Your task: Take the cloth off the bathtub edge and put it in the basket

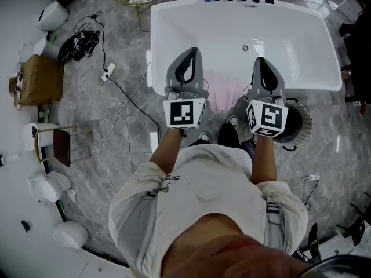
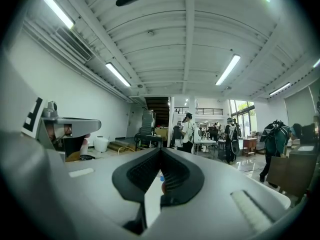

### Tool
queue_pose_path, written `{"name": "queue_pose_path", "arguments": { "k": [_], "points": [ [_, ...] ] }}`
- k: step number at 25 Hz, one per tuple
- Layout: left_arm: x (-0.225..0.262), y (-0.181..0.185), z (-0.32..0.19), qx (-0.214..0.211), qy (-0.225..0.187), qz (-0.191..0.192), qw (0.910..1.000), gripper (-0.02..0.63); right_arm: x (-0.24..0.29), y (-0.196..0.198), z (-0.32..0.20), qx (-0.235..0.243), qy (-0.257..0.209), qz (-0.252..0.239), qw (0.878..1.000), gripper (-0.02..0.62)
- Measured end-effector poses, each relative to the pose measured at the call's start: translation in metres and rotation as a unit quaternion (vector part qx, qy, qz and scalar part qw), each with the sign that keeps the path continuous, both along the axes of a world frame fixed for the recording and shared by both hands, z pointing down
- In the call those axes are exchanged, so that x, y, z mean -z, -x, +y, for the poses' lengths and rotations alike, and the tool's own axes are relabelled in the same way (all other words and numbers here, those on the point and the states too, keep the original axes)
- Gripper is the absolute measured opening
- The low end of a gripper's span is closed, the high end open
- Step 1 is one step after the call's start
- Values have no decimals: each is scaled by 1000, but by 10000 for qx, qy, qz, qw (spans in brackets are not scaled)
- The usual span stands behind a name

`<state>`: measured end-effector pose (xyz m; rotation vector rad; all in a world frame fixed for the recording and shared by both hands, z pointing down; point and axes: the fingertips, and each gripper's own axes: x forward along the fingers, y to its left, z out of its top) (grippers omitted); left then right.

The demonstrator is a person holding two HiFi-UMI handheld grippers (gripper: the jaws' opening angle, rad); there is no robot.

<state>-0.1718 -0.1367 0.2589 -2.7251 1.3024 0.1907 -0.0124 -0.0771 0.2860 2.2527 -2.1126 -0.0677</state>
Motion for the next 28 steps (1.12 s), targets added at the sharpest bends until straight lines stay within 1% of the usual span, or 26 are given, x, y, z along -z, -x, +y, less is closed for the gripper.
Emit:
{"name": "queue_pose_path", "arguments": {
  "k": [3,7,11,16,22,25,28],
  "points": [
    [5,-25,-15,52,-31,-4,10000,2,5,-26,-17,49,-67,-17,10000,2],
    [9,-60,-36,128,-105,-121,9998,2,14,-65,-39,123,-127,8,9998,2],
    [11,-95,-52,182,-103,-76,9998,2,13,-101,-56,181,-117,-9,9998,2],
    [10,-130,-65,259,-68,-57,9996,2,12,-135,-72,271,-93,9,9996,2],
    [3,-155,-80,284,14,-91,9996,2,8,-159,-86,336,-19,25,9994,2],
    [1,-158,-90,241,-6,-84,9997,2,3,-160,-94,319,6,10,9995,2],
    [0,-152,-97,180,-16,-118,9998,2,-1,-150,-99,304,57,-6,9995,2]
  ]
}}
